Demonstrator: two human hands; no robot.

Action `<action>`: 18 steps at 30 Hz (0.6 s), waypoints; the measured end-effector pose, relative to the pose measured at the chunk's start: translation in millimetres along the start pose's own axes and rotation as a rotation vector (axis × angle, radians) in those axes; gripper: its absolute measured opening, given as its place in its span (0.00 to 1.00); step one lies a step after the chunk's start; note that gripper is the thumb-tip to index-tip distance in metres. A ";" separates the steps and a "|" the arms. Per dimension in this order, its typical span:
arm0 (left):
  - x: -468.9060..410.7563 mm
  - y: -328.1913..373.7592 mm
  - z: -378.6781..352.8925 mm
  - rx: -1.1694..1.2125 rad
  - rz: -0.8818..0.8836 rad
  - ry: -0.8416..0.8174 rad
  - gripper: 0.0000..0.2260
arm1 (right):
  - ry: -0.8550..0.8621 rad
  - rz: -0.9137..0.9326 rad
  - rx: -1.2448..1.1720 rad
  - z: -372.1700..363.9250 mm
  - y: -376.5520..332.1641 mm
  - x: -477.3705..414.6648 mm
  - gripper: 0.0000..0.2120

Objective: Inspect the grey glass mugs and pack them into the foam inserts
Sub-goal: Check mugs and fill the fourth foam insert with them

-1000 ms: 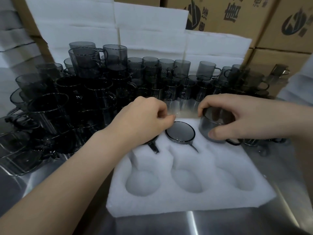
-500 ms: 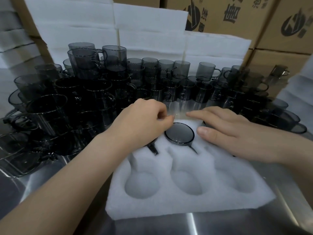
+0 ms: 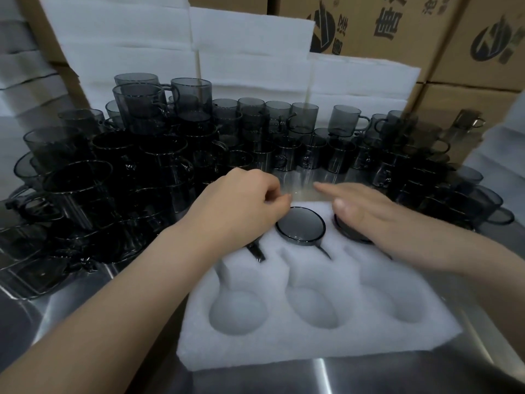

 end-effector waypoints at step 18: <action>0.2 -1.9 1.1 0.019 -0.003 -0.001 0.15 | 0.534 -0.347 0.322 60.6 71.9 -78.2 0.14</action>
Point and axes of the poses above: each hand's wrist, its own x-axis away from the middle knuckle, its own z-axis out of the back of the hand, y = z × x, the point moved 8 cm from there along -x, towards the middle knuckle, and after that the axes turned 11 degrees about z, right-handed, at the moved point
